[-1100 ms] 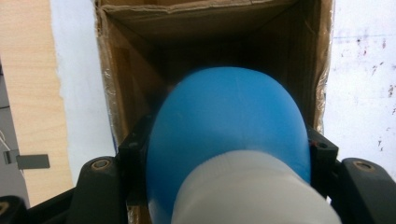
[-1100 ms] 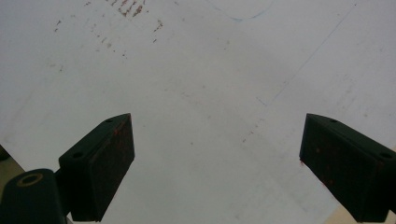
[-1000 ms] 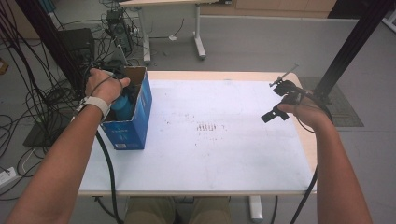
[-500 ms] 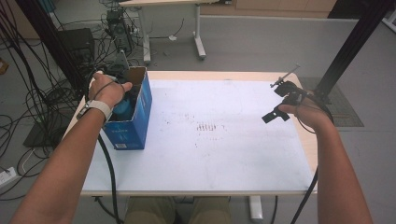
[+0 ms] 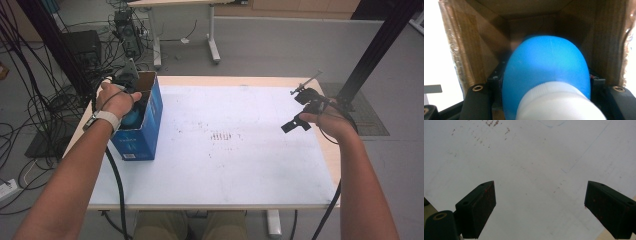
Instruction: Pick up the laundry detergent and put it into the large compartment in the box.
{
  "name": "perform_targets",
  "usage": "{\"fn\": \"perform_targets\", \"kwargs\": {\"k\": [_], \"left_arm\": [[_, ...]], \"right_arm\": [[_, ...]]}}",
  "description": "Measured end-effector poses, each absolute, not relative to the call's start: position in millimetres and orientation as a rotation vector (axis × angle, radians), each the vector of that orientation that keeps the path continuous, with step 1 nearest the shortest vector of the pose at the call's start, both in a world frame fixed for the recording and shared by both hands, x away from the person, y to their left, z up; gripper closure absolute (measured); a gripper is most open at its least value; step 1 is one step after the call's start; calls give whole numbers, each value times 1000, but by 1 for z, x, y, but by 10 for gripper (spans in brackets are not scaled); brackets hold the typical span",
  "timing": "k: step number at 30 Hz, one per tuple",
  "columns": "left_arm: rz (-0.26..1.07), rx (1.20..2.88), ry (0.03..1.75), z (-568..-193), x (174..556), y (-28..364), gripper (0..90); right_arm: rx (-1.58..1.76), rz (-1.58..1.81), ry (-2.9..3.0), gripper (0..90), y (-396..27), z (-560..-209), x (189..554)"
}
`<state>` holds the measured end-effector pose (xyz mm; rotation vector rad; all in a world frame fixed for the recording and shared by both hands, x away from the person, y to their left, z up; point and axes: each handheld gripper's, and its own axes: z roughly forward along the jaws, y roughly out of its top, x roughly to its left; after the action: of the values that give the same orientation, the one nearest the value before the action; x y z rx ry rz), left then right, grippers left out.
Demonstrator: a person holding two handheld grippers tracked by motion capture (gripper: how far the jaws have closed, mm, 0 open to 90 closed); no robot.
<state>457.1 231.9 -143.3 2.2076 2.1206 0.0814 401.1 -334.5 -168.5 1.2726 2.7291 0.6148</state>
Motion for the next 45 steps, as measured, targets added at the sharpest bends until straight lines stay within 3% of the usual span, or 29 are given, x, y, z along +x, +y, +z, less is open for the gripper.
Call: {"fn": "perform_targets", "kwargs": {"k": [45], "left_arm": [[58, 2207, 2127, -144, 461, 236, 374]], "right_arm": [[1258, 591, 2728, 100, -330, -162, 399]]}}
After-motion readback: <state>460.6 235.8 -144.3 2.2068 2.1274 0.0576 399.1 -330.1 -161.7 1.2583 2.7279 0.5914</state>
